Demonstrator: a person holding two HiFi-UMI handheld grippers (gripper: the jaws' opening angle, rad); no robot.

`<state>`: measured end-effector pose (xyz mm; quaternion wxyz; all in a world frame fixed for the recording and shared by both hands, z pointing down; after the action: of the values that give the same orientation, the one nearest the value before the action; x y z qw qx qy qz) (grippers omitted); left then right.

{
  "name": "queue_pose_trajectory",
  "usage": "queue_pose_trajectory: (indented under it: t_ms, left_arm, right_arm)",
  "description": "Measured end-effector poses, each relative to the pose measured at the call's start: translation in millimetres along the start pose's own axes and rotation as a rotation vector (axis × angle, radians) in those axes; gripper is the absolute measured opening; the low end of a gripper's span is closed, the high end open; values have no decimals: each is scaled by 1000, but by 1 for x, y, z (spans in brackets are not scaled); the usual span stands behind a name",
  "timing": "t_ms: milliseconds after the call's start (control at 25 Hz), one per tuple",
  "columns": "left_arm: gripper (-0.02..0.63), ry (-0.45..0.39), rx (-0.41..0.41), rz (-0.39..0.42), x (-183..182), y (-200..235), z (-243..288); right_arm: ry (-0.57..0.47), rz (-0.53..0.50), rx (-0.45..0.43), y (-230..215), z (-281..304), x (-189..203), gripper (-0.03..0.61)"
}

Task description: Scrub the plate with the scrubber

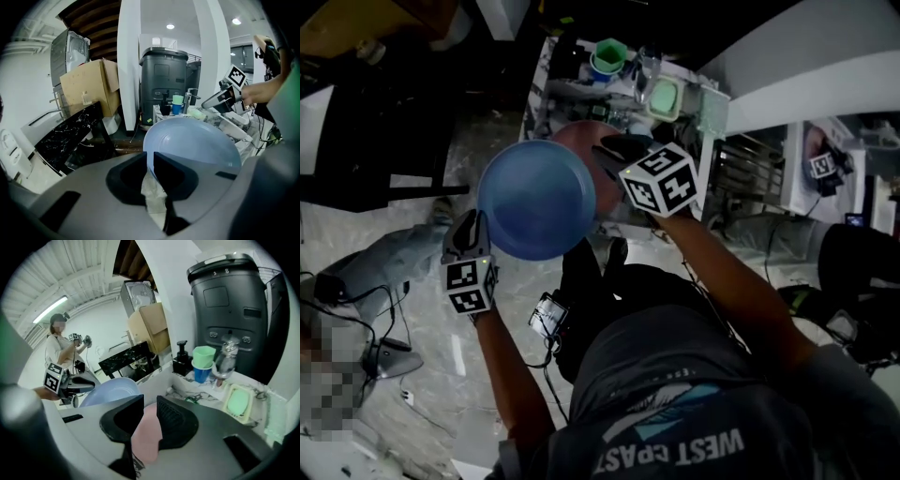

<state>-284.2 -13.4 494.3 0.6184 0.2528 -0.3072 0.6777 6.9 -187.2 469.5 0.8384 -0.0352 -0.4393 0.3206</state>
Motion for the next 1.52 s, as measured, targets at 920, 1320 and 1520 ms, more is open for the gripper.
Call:
queue_pose_trajectory:
  t_ms: [920, 1320, 1520]
  left_arm:
    - [46, -49, -38, 44, -34, -7, -10]
    - [46, -9, -25, 46, -28, -18, 1]
    - [46, -6, -17, 25, -27, -19, 4]
  right_arm:
    - [-199, 460, 542, -222, -189, 80, 193]
    - [-249, 651, 407, -250, -172, 105, 201]
    - [-240, 683, 379, -254, -166, 111, 170]
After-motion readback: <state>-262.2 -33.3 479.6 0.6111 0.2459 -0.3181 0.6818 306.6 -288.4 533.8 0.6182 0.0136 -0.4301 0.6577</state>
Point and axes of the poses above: the fingertips, and each gripper's own axes: z forward along the fingers, y to its left, x out of its underside, the point moved 8 cm from there along -z, backward along the fingers, and after that the axes turned 7 degrees about -x, right-handed, at the moved point
